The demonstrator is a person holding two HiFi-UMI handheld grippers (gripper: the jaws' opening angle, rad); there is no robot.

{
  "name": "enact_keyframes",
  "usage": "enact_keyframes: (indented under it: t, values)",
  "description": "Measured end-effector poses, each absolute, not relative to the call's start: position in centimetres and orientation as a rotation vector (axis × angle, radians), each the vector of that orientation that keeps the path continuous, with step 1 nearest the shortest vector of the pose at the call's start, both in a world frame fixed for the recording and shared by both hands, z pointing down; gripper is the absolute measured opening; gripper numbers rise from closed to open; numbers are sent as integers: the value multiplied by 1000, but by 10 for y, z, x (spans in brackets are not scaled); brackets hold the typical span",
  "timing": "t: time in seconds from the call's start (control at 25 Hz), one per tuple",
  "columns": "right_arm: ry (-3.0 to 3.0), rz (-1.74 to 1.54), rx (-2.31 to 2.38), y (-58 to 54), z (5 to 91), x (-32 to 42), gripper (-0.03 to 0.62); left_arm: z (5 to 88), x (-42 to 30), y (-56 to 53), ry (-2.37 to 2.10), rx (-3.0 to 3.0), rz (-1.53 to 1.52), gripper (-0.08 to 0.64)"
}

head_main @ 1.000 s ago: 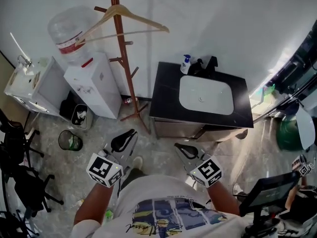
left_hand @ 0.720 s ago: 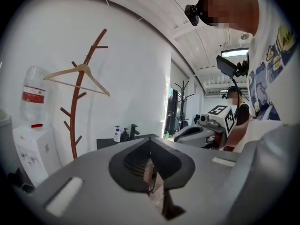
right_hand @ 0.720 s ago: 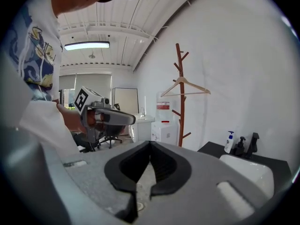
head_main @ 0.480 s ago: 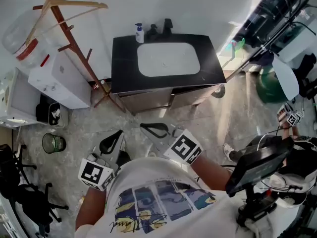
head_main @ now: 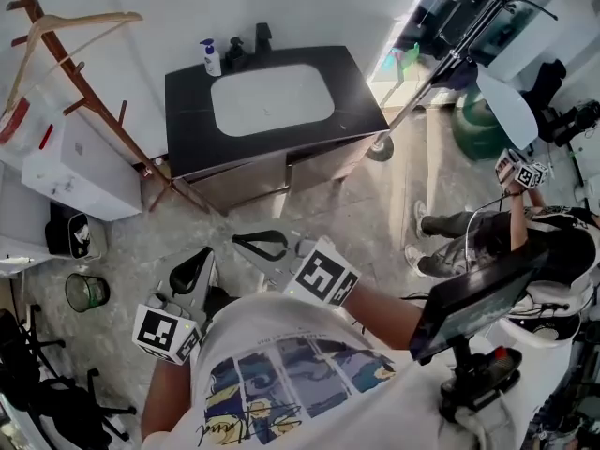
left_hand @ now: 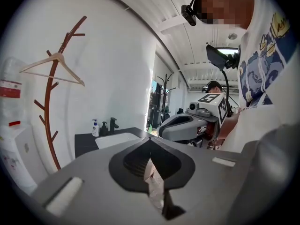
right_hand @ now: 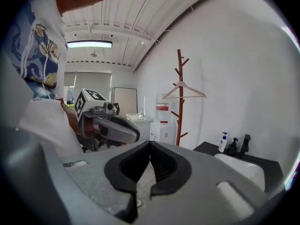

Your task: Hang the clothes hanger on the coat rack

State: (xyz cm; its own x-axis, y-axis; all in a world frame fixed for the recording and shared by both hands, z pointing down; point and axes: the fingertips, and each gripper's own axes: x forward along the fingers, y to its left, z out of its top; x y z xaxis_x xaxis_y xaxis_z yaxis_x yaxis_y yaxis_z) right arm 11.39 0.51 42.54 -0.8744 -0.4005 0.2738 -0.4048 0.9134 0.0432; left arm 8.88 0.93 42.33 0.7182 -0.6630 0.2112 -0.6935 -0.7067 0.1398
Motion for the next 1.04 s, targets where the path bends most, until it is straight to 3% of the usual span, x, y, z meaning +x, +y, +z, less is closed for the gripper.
enact_keyframes:
  t: [1.04]
  values:
    - [-2709,37,607,-26,434,79,3,456,25,-18,-1103,2608,146,3]
